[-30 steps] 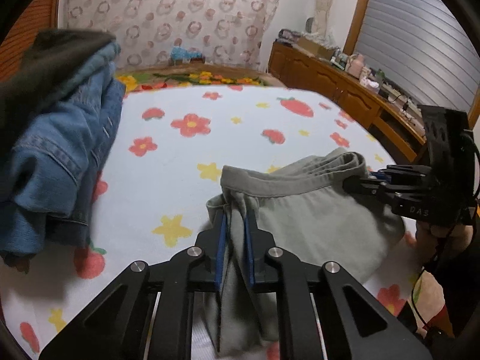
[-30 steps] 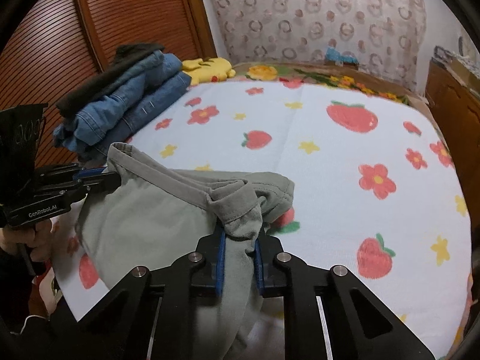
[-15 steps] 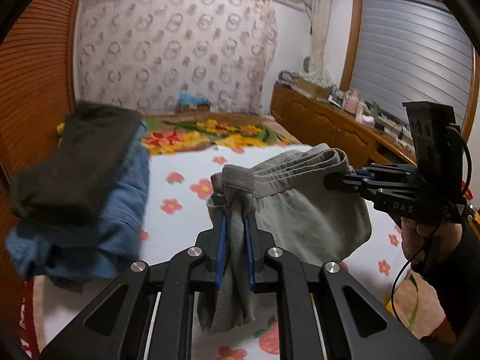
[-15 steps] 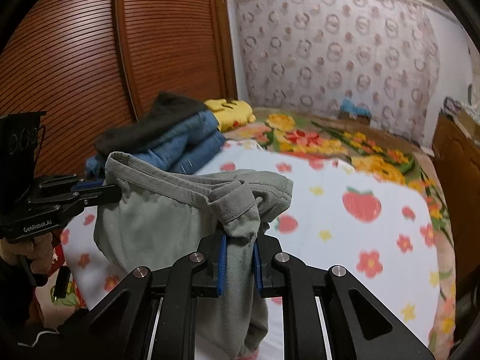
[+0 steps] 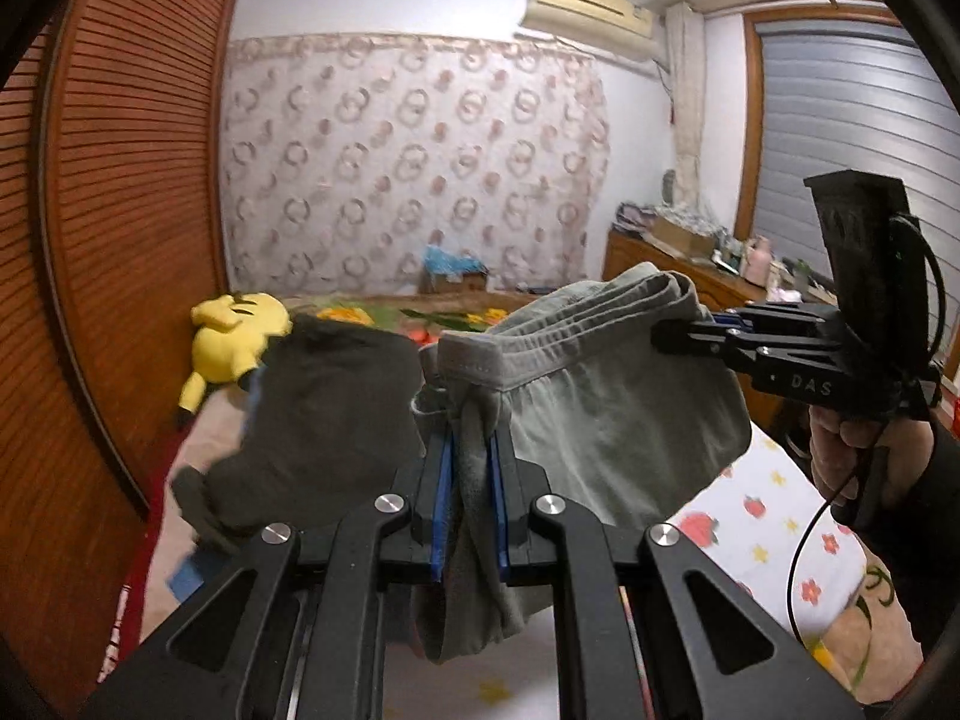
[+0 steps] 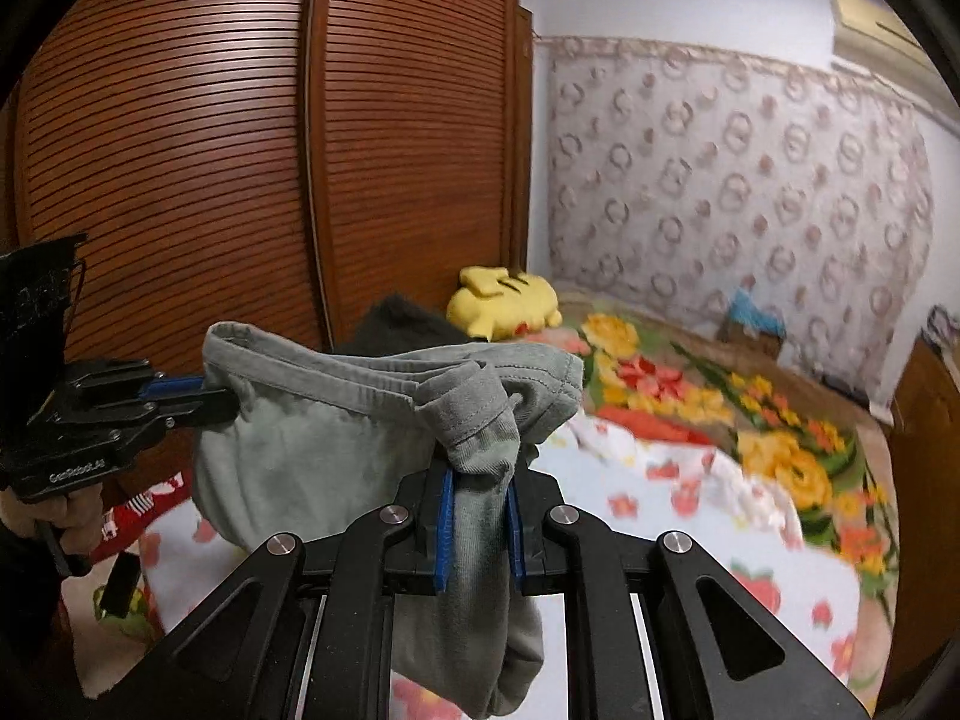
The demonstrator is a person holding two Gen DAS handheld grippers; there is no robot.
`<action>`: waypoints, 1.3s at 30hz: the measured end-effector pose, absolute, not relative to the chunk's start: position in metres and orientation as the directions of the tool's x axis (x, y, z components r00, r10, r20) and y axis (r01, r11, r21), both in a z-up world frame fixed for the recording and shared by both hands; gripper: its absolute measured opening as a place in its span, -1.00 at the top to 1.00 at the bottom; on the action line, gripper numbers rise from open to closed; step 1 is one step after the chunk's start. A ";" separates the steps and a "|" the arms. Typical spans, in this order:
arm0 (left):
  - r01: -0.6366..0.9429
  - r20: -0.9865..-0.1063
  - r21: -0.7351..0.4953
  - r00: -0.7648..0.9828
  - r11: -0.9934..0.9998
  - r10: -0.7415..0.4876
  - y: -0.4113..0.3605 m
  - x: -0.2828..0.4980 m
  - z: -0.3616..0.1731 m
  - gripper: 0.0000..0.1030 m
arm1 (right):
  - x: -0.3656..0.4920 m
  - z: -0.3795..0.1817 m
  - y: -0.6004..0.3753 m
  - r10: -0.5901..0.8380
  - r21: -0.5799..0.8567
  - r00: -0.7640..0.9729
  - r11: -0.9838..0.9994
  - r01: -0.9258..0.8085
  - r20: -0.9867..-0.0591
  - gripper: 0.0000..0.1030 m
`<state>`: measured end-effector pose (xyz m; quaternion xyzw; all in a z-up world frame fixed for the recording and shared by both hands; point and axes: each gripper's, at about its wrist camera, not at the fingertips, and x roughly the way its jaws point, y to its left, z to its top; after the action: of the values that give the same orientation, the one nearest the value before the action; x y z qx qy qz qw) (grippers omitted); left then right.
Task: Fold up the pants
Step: 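Lift the folded grey-green shorts with both grippers and carry them onto the jeans stack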
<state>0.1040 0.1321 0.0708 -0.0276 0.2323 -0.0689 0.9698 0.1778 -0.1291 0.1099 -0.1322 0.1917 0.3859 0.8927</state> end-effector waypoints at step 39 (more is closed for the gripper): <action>-0.131 -0.495 -0.150 0.868 0.980 0.041 0.206 0.116 0.042 -0.01 | 0.309 0.092 -0.009 0.736 -0.107 0.481 0.494 -0.863 -0.477 0.29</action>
<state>0.1165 0.2061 0.0417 -0.0897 0.2531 0.0447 0.9622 0.3094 -0.0089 0.0921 -0.1689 0.1878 0.4736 0.8438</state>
